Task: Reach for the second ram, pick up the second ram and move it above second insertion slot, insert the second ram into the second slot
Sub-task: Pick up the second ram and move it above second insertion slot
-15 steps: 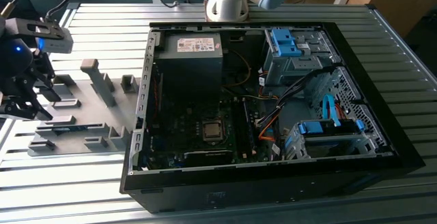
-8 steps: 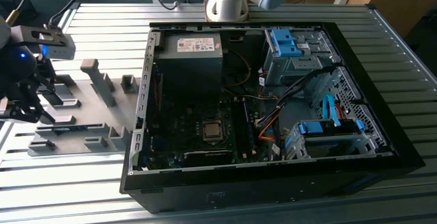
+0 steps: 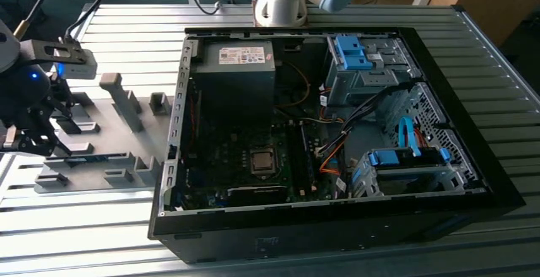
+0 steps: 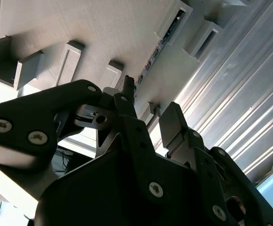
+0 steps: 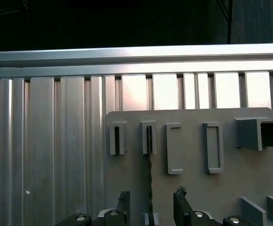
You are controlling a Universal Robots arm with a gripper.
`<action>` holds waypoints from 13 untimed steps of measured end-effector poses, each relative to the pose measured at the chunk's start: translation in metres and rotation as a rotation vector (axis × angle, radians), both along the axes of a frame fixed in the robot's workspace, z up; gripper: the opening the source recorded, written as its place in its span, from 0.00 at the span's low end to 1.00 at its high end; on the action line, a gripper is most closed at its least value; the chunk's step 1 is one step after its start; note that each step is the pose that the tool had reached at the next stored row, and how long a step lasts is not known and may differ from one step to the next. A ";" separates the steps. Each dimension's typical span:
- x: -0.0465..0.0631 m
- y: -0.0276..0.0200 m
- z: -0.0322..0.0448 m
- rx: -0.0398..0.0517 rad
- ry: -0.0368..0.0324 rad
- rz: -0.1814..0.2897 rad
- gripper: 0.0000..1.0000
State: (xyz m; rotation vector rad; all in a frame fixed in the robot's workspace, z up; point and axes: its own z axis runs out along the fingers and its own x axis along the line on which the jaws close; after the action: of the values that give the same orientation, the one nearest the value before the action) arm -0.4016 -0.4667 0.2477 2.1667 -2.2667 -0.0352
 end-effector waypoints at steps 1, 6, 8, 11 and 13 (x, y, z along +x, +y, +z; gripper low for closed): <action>0.000 0.0000 0.0000 -0.0001 0.0001 0.000 0.49; 0.000 0.0000 -0.0017 0.0004 -0.0005 0.000 0.49; 0.000 0.0000 -0.0035 0.0001 -0.0002 0.000 0.47; 0.000 0.0000 -0.0084 0.0001 -0.0002 0.000 0.40; 0.000 0.0000 -0.0119 0.0000 -0.0001 0.000 0.40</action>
State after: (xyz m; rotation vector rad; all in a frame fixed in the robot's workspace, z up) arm -0.4020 -0.4667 0.2358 2.1667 -2.2668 -0.0351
